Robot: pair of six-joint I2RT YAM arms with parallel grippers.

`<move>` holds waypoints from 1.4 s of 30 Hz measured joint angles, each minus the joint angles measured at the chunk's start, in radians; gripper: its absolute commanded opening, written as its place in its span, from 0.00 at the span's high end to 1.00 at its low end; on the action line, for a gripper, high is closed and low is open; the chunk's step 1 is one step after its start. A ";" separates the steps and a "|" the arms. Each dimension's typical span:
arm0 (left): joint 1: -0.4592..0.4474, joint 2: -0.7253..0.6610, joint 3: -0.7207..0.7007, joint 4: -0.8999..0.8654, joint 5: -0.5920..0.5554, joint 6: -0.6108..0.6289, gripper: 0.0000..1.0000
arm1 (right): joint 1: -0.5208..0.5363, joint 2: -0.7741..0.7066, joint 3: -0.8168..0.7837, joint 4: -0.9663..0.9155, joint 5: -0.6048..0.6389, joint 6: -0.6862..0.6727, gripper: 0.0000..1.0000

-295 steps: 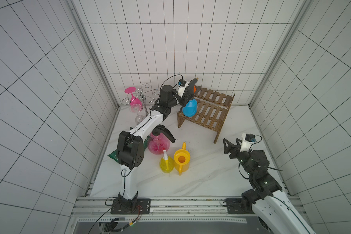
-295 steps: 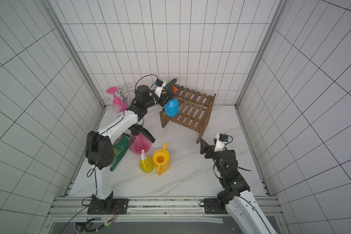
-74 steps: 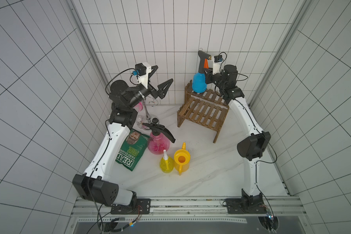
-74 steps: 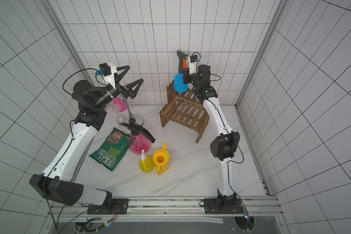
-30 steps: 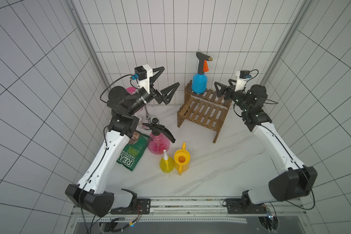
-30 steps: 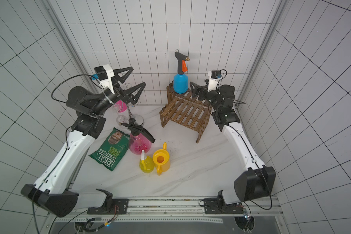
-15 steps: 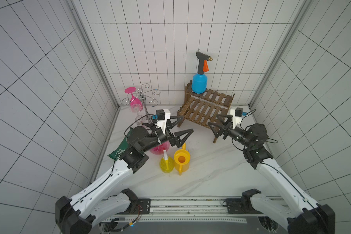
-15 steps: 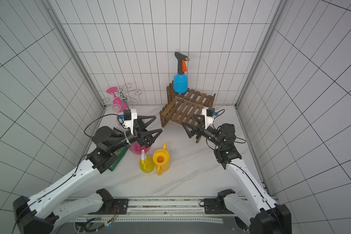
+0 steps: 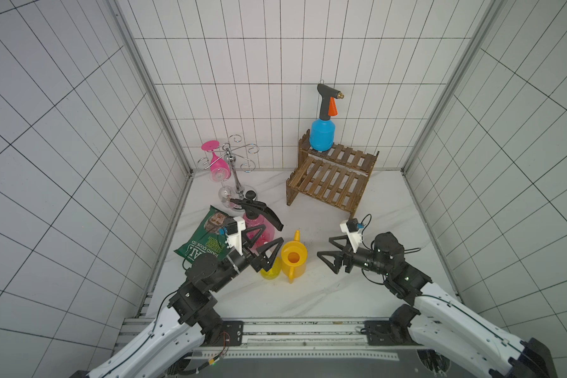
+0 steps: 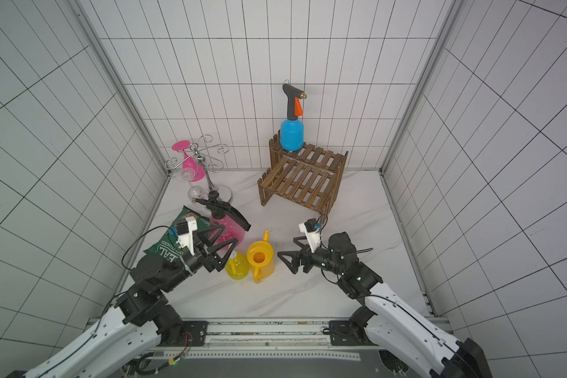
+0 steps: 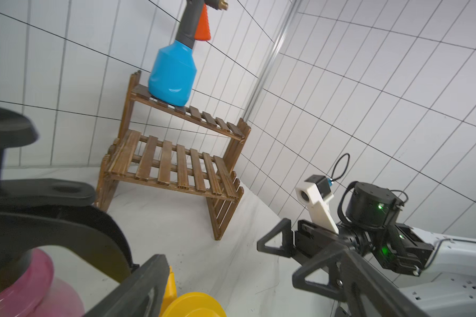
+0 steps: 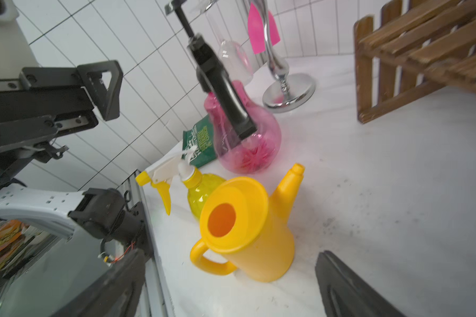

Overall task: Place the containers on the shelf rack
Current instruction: 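Pick up a container from the center of the board.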

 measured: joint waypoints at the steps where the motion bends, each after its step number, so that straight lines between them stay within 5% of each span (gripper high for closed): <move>1: 0.000 -0.016 -0.008 -0.003 -0.026 -0.007 0.01 | 0.054 -0.002 0.000 -0.021 0.039 0.009 0.02; 11: 0.000 -0.043 -0.010 -0.091 -0.185 -0.021 0.02 | 0.516 0.205 0.083 -0.220 0.557 0.195 0.02; 18: -0.004 -0.096 -0.010 -0.118 -0.236 -0.020 0.02 | 0.641 0.409 0.339 -0.423 0.952 0.447 0.00; 20: -0.005 -0.111 -0.010 -0.126 -0.247 -0.020 0.02 | 0.662 0.467 0.388 -0.456 1.013 0.500 0.08; 23: -0.006 -0.132 -0.011 -0.136 -0.266 -0.020 0.02 | 0.683 0.553 0.437 -0.484 1.056 0.535 0.20; 35: -0.018 -0.156 -0.012 -0.151 -0.297 -0.019 0.02 | 0.692 0.768 0.556 -0.538 1.061 0.567 0.25; 42: -0.018 -0.158 -0.012 -0.151 -0.299 -0.017 0.02 | 0.681 0.807 0.566 -0.547 1.049 0.571 0.49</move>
